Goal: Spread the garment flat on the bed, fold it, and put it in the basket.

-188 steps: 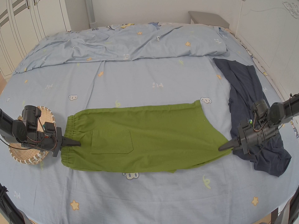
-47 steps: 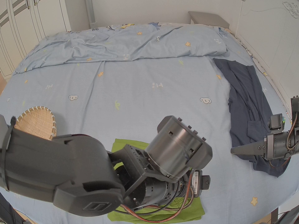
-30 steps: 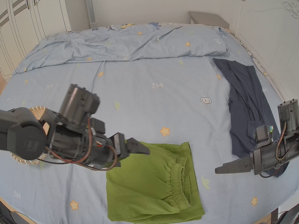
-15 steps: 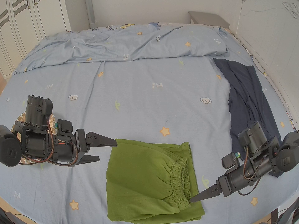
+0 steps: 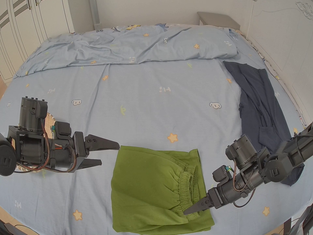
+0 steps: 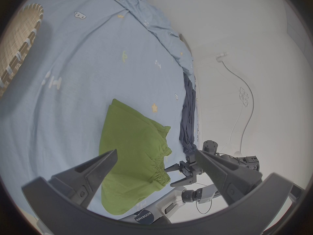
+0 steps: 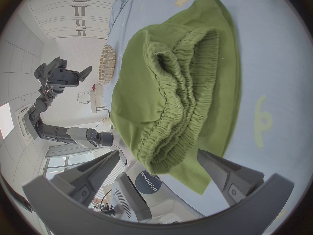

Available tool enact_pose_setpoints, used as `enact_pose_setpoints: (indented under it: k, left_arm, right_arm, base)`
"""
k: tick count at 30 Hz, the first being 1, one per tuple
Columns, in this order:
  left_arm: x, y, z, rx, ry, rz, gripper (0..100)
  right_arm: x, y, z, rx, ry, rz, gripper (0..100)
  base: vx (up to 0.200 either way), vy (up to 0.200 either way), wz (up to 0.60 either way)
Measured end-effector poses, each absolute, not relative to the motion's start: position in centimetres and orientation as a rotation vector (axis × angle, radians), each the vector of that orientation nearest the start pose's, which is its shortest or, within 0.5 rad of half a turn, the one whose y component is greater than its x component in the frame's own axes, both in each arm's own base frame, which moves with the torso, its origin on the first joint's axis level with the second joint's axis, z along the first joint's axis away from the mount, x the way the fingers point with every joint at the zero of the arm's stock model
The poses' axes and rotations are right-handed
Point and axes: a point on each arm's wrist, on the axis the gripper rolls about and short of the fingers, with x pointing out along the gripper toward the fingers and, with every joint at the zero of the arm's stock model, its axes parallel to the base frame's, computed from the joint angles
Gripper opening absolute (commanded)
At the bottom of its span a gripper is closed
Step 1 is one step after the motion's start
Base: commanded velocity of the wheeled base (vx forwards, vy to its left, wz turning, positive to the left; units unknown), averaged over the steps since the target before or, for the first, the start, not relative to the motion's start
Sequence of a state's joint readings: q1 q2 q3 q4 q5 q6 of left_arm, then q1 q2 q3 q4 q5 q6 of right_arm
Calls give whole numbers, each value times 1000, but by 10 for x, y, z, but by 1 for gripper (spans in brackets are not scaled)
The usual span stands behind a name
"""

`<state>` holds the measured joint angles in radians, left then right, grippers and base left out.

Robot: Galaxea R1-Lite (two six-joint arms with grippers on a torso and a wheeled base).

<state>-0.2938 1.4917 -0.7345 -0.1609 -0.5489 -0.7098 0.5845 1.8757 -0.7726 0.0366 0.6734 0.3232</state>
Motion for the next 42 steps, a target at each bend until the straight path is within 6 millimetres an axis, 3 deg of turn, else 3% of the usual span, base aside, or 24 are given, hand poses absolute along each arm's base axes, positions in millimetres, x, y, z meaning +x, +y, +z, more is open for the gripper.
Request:
enact_pose_setpoints:
  k: [12,13,29,42]
  left_arm:
    - [221,-79,182,-723,858,-574,100]
    - [221,-79,183,-723,857,-574,100]
    - [220,-79,182,-724,861,-573,100]
    - [226,-79,170,-724,906,-558,100]
  right_arm:
    - [230,186,67,310,1423,907,100]
    - [230,187,67,311,1425,906,0]
    - [226,184,61,313,1454,890,0]
    - [204,157,100,369,1358,882,0]
  base:
    - [0,0,0]
    - [0,0,0]
    - [0,0,0]
    - [0,0,0]
